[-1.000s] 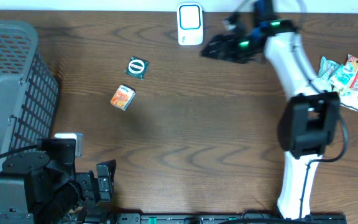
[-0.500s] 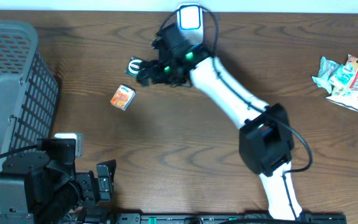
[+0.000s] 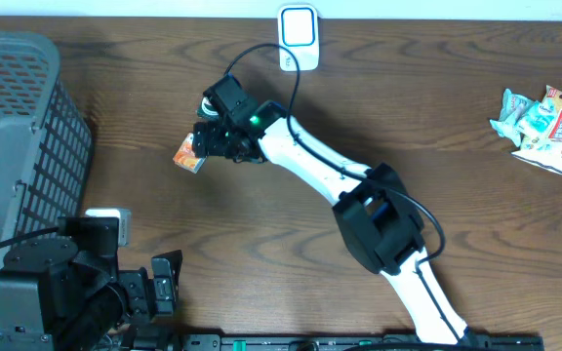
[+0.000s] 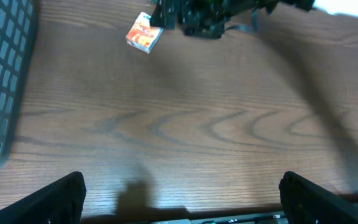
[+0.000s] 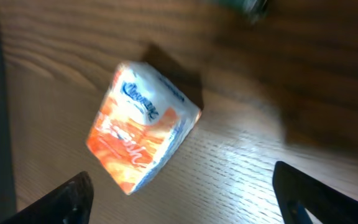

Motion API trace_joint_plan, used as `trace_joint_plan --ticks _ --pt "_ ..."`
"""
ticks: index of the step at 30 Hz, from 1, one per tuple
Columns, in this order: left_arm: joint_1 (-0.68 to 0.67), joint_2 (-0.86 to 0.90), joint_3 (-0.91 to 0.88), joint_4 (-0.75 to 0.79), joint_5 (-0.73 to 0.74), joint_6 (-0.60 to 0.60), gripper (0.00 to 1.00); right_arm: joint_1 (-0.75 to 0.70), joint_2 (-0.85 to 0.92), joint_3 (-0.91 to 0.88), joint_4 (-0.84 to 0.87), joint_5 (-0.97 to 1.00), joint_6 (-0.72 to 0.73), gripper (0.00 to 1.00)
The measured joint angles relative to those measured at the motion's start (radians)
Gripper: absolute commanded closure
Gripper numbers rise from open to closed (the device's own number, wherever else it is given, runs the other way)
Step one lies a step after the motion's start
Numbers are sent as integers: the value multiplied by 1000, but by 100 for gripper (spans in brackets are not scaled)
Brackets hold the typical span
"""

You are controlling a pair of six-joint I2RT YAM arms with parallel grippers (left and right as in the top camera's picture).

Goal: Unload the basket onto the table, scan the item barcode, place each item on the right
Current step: 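Move the right gripper left over the orange Kleenex pack, then grasp the orange Kleenex pack with the right gripper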

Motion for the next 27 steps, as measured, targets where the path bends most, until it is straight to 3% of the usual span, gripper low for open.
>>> trace_joint_plan --ticks 3,15,24,27 --pt "0 0 0 0 0 0 2 11 12 -2 11 -12 28 33" --pt "0 0 0 0 0 0 2 18 16 -2 84 -2 148 37" --pt "0 0 0 0 0 0 2 19 66 0 130 -43 216 48" --pt "0 0 0 0 0 0 2 26 69 0 129 -56 223 56"
